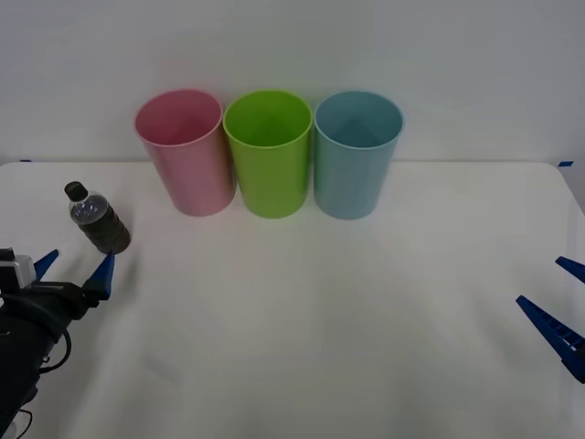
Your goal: Grasp the object on the table and drop it into the matching bin: aluminum can to the light blue bin, PET bottle to the pink bin.
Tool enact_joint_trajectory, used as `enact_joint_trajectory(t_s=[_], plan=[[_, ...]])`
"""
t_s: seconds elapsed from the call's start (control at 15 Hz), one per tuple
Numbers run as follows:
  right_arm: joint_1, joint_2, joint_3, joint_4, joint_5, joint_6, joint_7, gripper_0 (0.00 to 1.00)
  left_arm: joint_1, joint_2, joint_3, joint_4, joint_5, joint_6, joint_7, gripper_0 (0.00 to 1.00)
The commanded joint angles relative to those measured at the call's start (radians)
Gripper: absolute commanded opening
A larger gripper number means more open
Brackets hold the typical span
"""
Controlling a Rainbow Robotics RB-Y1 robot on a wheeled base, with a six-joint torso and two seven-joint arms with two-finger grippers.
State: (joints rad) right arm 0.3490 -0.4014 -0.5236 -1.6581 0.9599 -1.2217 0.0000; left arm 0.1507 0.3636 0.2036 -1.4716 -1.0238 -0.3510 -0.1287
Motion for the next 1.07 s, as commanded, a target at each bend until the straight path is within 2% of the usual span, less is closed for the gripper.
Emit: enact_joint_trajectory(t_s=[0.07, 1.07], plan=[[0.000, 0.000, 0.000, 0.000, 0.000, 0.000, 0.000, 1.00, -0.062, 0.000, 0.008, 0.070, -0.013, 0.001, -0.005, 1.00], [0.000, 0.000, 0.000, 0.000, 0.000, 0.000, 0.000, 1.00, -0.359, -0.008, 0.013, 0.367, -0.094, 0.053, -0.031, 1.00]])
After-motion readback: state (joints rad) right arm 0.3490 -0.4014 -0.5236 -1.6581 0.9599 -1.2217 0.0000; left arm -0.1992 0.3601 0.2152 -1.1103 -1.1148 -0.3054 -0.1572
